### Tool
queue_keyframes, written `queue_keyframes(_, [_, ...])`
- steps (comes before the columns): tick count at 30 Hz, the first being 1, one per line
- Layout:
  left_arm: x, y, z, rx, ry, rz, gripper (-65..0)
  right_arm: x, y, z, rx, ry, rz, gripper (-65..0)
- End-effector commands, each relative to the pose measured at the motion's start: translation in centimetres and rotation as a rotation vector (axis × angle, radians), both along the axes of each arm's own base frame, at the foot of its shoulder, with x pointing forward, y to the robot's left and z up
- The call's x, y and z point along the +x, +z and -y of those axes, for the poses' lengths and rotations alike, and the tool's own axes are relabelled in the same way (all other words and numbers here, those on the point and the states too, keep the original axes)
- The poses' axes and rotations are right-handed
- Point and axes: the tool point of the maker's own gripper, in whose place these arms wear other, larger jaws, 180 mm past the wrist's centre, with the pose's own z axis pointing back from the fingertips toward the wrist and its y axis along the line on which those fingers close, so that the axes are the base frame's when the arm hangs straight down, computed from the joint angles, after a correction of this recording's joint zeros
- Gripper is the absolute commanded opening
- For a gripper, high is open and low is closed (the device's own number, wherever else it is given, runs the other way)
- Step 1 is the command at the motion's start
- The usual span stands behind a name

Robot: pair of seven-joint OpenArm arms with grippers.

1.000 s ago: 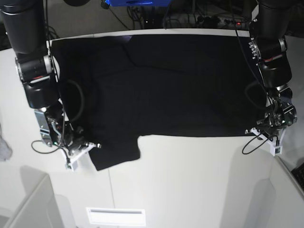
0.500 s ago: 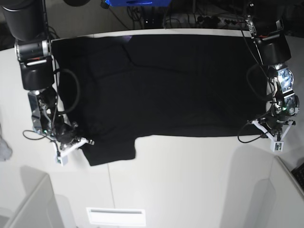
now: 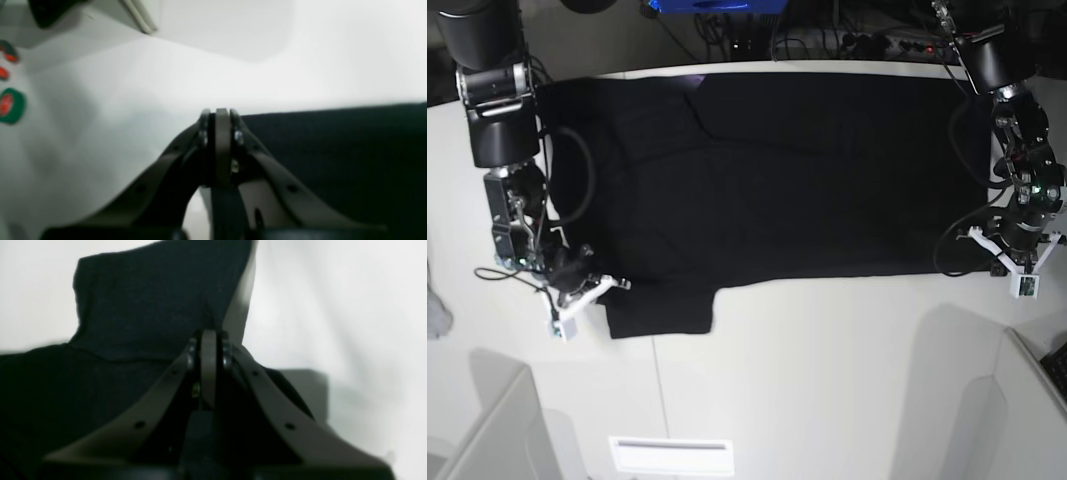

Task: Fold the T-shirt properly
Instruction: 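Fold the hem up over the shoulder edge with both grippers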

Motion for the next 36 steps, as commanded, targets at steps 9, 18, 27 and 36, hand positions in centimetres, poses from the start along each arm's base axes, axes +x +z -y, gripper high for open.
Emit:
queue_keyframes(9, [-1.8, 2.5, 2.3, 0.063, -0.078, 0.046, -65.0, -0.7, 2.7, 1.1, 0.044, -0.036, 0.084, -65.0])
queue_keyframes(18, [-4.8, 2.5, 3.7, -0.029, -0.1, 0.062, -65.0, -3.2, 3.9, 2.3, 0.06, -0.058, 0.088, -65.0])
queue_keyframes(27, [-8.2, 2.8, 3.0, -0.102, -0.065, 0.069, -65.0, -5.8, 5.6, 3.1, 0.057, -0.058, 0.082, -65.0])
queue_keyframes(36, [-9.8, 3.0, 2.9, -0.076, -0.069, 0.046, -65.0, -9.0, 5.9, 3.8, 0.041, -0.059, 0.049, -65.0])
